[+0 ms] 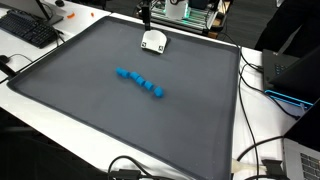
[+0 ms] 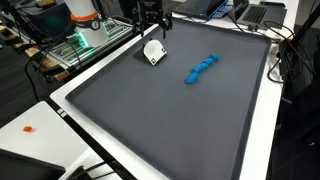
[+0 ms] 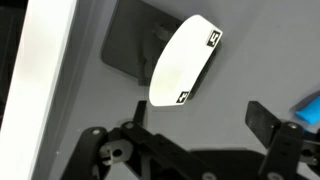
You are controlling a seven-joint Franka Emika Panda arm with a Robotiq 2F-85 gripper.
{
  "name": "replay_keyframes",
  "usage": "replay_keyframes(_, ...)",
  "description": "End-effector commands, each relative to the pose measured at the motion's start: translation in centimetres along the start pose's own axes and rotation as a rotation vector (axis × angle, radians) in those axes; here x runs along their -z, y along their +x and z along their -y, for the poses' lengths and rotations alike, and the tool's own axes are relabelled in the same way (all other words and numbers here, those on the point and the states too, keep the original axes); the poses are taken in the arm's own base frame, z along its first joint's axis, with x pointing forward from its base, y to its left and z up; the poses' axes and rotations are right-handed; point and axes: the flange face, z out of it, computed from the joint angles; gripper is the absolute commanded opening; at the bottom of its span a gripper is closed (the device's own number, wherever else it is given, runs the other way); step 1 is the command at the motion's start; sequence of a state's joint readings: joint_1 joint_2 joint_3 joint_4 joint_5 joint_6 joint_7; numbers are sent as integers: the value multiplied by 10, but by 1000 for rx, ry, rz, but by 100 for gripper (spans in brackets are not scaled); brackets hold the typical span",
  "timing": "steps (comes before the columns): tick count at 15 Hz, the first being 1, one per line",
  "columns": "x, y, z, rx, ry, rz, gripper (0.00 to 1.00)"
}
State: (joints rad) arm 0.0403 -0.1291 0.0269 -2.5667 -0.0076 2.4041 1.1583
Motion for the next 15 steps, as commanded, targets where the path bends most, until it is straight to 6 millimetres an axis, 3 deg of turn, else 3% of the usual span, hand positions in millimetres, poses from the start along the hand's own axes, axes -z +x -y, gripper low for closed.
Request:
replay_keyframes(1,40,3,3,194,-2,-50,100)
replay_keyframes(5,74,8,23,418,58,-73,100)
replay_keyframes(8,89,10,40,594,86,-87,100)
replay_keyframes(15,98,4,75,888,81,-92,100)
